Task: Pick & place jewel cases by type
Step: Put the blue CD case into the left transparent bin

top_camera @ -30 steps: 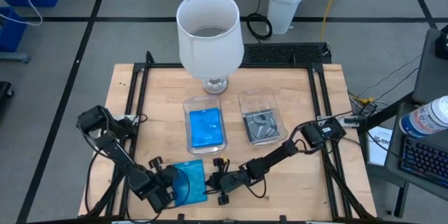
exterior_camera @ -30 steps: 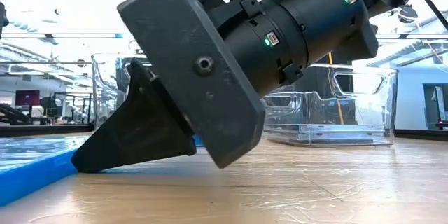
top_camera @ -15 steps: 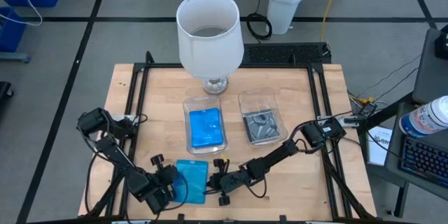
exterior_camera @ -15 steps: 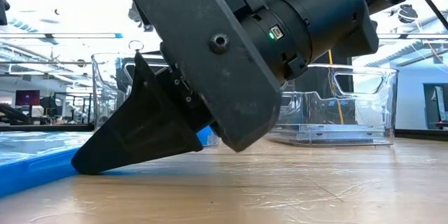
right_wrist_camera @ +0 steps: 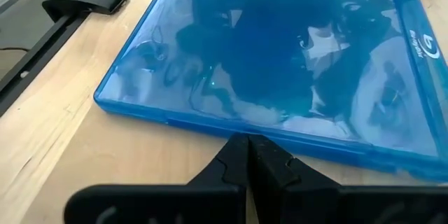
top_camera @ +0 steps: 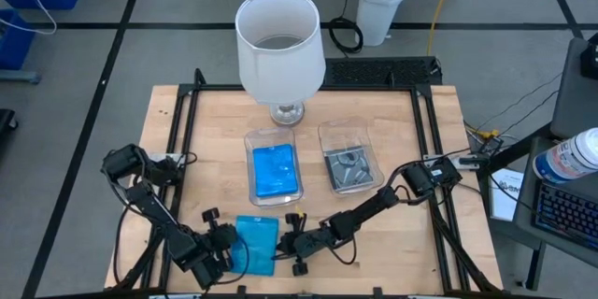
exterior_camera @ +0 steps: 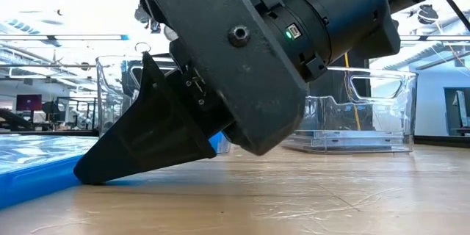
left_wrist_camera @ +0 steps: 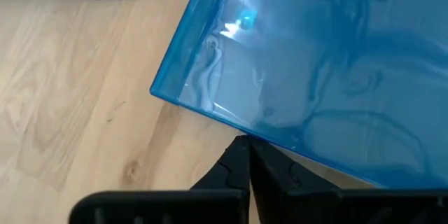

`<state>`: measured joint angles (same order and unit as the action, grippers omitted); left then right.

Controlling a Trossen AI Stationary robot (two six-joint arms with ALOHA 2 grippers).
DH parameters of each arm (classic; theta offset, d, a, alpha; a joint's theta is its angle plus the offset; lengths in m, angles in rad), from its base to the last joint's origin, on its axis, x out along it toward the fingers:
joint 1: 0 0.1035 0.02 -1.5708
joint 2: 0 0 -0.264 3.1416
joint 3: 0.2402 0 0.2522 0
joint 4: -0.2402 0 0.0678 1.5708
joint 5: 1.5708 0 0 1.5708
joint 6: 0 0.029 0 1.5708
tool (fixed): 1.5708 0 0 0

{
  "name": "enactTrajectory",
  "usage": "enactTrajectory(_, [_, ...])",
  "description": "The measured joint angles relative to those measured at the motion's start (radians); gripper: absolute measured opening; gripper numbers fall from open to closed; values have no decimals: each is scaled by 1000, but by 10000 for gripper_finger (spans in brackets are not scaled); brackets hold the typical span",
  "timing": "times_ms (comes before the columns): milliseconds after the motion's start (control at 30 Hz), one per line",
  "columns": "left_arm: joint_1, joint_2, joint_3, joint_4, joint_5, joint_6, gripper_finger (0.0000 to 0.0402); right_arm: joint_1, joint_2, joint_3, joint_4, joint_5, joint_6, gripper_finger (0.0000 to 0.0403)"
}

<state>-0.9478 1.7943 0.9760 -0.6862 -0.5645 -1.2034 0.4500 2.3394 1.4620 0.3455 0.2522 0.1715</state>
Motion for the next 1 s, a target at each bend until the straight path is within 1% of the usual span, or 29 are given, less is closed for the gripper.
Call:
enactTrajectory(100, [0, 0, 0, 9, -25, 28, 6, -1, 0, 0, -2, -6, 0, 4])
enactTrajectory(300, [0, -1, 35, 1, -53, 95, 22, -1, 0, -6, -3, -12, 0, 4])
enactTrajectory(400, [0, -2, 51, -3, -59, 122, 19, -1, 0, -19, 3, -13, 0, 4])
enactTrajectory(600, [0, -2, 60, -14, -64, 126, 5, -3, 0, -64, 104, -11, 0, 4])
enactTrajectory(867, [0, -2, 61, -19, -93, 125, 35, -5, 0, -71, 122, -3, 1, 4])
enactTrajectory(1000, [0, -2, 61, -20, -95, 127, 34, -6, 0, -71, 121, -3, 25, 4])
